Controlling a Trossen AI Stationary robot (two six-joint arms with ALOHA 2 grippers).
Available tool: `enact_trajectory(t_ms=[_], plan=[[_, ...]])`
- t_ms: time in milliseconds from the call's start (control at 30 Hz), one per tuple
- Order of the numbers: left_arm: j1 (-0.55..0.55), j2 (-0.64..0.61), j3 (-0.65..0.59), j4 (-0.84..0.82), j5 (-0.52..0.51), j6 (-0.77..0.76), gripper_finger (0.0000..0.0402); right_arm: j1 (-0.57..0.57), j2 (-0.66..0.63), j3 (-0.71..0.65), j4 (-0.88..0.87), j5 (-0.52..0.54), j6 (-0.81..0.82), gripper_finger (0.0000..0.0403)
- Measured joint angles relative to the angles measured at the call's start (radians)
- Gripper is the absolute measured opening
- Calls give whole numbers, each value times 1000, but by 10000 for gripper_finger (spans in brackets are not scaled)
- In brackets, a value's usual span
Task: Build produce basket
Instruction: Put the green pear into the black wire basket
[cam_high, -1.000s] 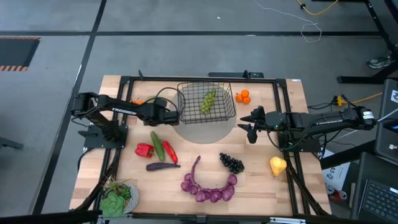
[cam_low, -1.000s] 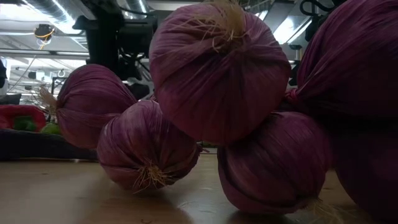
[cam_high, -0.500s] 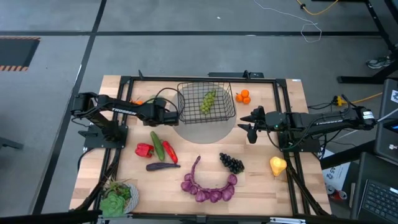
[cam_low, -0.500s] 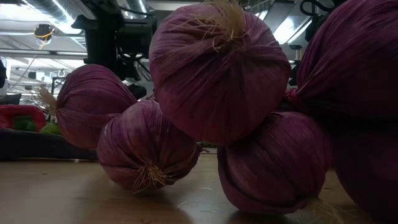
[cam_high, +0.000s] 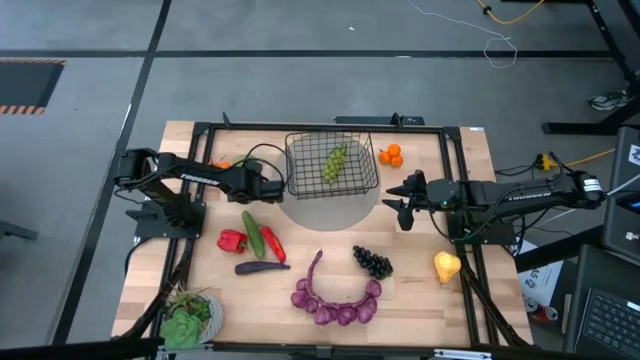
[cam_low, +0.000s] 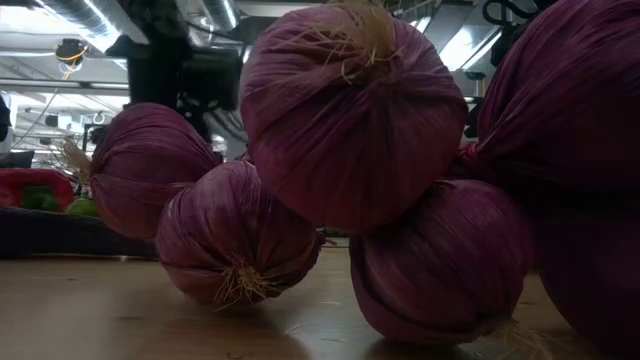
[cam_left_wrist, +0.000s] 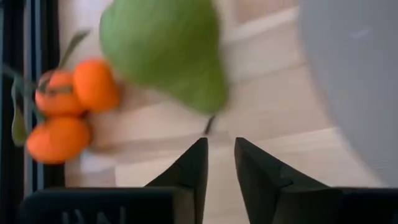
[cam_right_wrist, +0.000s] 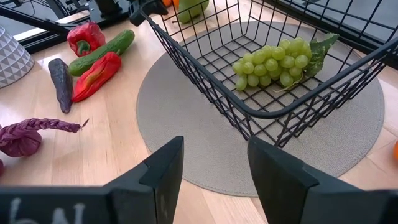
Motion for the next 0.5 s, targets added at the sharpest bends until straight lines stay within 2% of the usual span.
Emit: enact_trajectory(t_ms=[233,500], plan=[[13,0,-79,-3,74,-121,123,0,0,0,0,0,3,181],[-7,0,-71,-5,17,-71,128,0,0,0,0,0,8,181]])
